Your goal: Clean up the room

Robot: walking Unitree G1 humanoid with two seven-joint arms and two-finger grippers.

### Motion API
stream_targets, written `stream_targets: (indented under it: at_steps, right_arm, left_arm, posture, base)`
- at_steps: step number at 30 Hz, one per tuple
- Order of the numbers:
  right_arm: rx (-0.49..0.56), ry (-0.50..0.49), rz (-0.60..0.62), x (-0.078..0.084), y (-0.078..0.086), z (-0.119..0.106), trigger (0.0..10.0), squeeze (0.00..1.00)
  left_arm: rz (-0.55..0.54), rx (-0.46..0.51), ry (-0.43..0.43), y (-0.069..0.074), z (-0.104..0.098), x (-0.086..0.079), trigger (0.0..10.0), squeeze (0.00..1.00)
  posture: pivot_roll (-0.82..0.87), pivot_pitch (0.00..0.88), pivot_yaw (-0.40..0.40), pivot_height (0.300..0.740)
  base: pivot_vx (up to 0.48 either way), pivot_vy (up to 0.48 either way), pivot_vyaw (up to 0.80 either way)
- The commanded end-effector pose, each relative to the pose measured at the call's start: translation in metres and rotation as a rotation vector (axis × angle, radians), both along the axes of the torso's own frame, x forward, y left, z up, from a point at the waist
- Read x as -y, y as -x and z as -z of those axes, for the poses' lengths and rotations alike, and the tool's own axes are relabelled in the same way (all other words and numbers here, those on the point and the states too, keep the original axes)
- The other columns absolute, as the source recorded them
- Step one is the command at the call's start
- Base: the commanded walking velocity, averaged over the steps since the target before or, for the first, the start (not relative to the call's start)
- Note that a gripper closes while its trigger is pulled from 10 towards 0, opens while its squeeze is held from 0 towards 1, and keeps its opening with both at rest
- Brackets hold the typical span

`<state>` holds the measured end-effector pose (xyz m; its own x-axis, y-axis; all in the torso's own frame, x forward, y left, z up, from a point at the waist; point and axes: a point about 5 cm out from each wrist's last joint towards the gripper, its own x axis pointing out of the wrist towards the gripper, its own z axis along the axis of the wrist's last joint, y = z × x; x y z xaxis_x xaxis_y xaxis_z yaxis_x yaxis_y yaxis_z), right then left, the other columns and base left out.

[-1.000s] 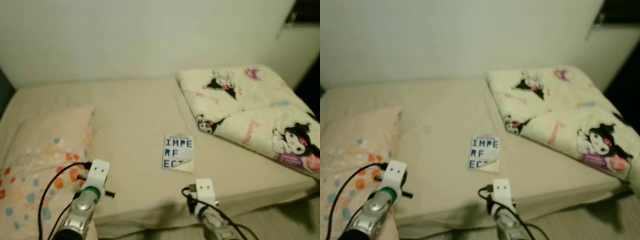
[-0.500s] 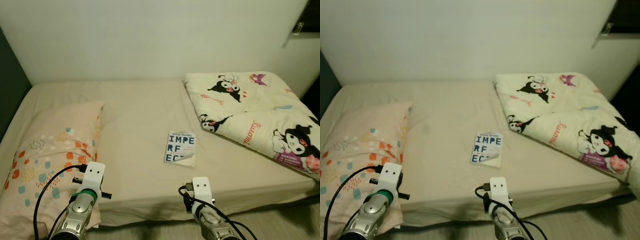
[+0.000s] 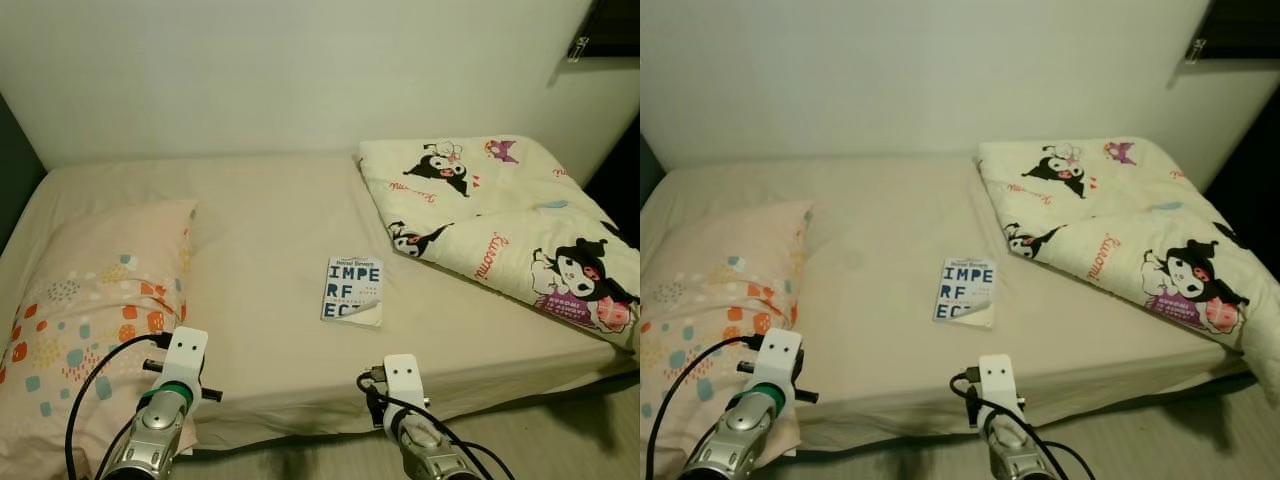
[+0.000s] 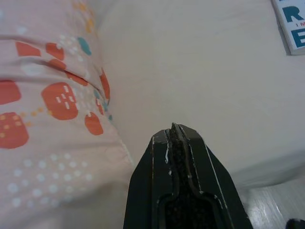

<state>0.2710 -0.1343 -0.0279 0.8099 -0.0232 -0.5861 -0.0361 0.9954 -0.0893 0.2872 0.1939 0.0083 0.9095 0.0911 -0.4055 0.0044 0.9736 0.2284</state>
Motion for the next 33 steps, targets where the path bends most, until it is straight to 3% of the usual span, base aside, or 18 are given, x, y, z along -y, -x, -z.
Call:
stream_targets:
  at_steps: [1, 23, 33]
  right_arm:
    - [-0.027, 0.006, -0.012, -0.001, 0.005, 0.004, 10.0, 0.00]
    - [-0.044, -0.008, 0.010, 0.001, 0.007, 0.007, 10.0, 0.00]
    - [-0.057, -0.029, 0.110, 0.018, 0.008, 0.008, 10.0, 0.00]
  left_arm:
    - [-0.015, -0.025, 0.002, 0.004, 0.004, -0.003, 10.0, 0.00]
    - [0.011, -0.018, -0.032, 0.004, 0.003, -0.004, 10.0, 0.00]
    - [0.058, -0.048, -0.030, 0.001, 0.006, 0.006, 10.0, 0.00]
  posture:
    - [0.18, 0.042, 0.009, 0.740]
    - [0.17, 0.034, 0.014, 0.740]
    - [0.15, 0.027, 0.023, 0.740]
  base:
    - [0.000, 0.480, 0.00]
    - [0.000, 0.044, 0.00]
    - [0.000, 0.000, 0.00]
